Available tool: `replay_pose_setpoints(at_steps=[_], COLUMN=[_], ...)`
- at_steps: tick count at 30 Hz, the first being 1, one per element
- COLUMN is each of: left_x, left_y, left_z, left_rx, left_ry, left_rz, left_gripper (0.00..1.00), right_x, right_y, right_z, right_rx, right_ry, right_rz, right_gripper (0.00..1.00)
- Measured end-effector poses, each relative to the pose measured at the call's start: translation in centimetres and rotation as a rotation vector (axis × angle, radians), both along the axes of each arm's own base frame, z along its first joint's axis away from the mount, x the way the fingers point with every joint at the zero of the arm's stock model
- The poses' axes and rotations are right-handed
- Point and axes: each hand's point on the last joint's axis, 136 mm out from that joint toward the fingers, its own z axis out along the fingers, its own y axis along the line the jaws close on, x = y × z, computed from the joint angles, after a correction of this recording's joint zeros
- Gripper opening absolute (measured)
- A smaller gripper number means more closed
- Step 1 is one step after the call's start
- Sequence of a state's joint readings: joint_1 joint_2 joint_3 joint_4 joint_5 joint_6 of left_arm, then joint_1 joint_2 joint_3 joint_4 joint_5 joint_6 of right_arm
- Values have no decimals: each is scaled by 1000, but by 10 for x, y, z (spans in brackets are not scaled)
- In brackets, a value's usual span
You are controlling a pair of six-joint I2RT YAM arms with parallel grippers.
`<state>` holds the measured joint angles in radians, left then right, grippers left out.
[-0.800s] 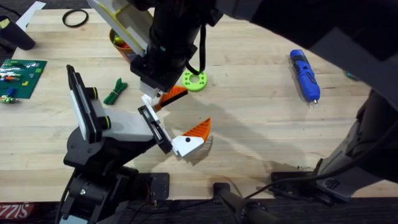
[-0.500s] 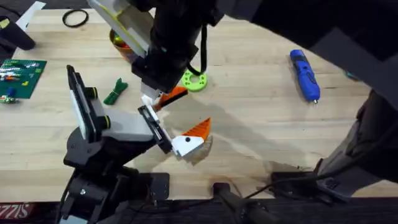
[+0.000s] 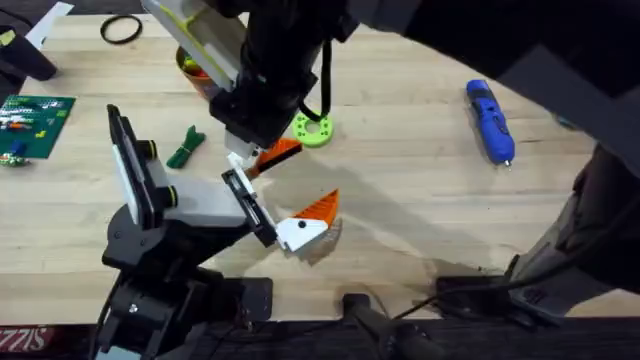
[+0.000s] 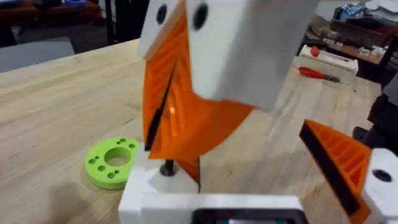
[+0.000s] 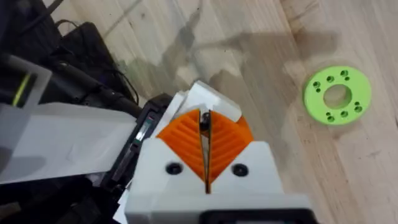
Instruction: Pick up the gripper from the table and insert it into the empty holder that is missing its gripper. Then pick up a screw, insert it into the mounting hole, and use the screwdriver to tighten it. Finally, clean up the table by picking up the vegetable and placing it into the bucket.
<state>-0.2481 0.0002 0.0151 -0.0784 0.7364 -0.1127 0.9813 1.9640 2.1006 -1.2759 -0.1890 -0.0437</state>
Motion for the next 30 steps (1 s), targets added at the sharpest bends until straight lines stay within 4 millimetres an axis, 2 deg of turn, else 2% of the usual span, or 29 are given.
replay_pose_setpoints(at_steps=[17,24,30], left_x=[0,0,0], left_y=[0,0,0], left_z=[0,0,0], left_rx=[0,-2,-4], left_ry=[0,6,7], left_rz=[0,1,1], left_gripper=[987,987,986], right_x=[-3,-2,-2], right_y=[-4,-2,-1], right_z=[-2,-11,-11], right_rx=[-20,-36,-35], right_ry=[16,30,29], right_rz=[-7,-5,-5], right_gripper=[8,8,8])
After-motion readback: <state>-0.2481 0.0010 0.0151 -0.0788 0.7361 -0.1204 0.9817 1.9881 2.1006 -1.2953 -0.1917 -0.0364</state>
